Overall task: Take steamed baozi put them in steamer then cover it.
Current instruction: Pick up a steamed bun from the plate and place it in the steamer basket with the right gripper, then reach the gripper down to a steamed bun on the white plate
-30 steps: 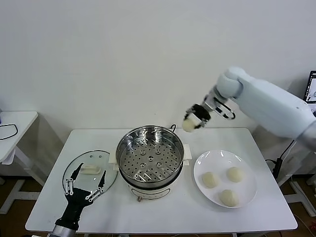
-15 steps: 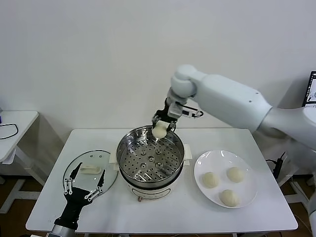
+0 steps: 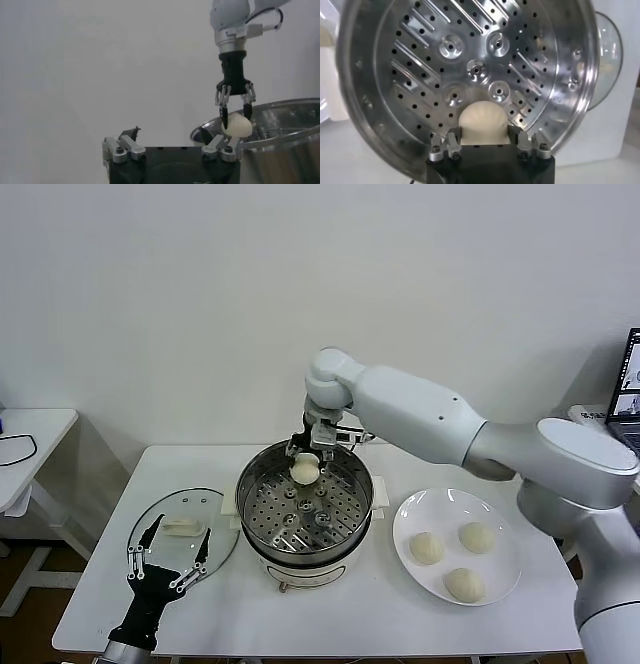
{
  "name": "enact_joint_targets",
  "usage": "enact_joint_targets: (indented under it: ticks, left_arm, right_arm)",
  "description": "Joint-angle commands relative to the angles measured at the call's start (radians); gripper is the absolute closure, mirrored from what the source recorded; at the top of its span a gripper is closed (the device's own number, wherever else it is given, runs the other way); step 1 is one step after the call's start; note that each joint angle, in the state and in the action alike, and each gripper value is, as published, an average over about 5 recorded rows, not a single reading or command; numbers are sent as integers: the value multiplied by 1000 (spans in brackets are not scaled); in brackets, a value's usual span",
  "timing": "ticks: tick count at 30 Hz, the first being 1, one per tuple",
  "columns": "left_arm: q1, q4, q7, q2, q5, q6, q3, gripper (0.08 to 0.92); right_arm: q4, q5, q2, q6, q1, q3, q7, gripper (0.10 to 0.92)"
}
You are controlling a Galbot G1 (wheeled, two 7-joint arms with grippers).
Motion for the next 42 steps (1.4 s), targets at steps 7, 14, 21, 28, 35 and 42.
enact_joint_targets:
  ticks: [7,14,21,28,35,42]
  left_arm:
    - [-1,-1,-1,2,-2,-3,-3,177]
    - [-2,-2,-2,5,-3,-2,-5,177]
    - [-6,0,-1,8,0,-2,4,177]
    - [-17,-4,-3,14,0,-3,18,177]
    - [-25,7,-6,18,0,-4,22,177]
    - [-27,6,-8,14,1,-2,24,177]
  right_arm:
    - [-56,-47,43,18,-35,19,7,288]
    - [95,147,-87,-138,59,42,-107,204]
    - [109,669,-328,-537,294,-175,-128,203]
    - [135,940,-529,-795,331,-392,-25,203]
    - [289,1029,-663,-884,267,-540,116,203]
    - [319,963,-695,-907,129,-531,153,203]
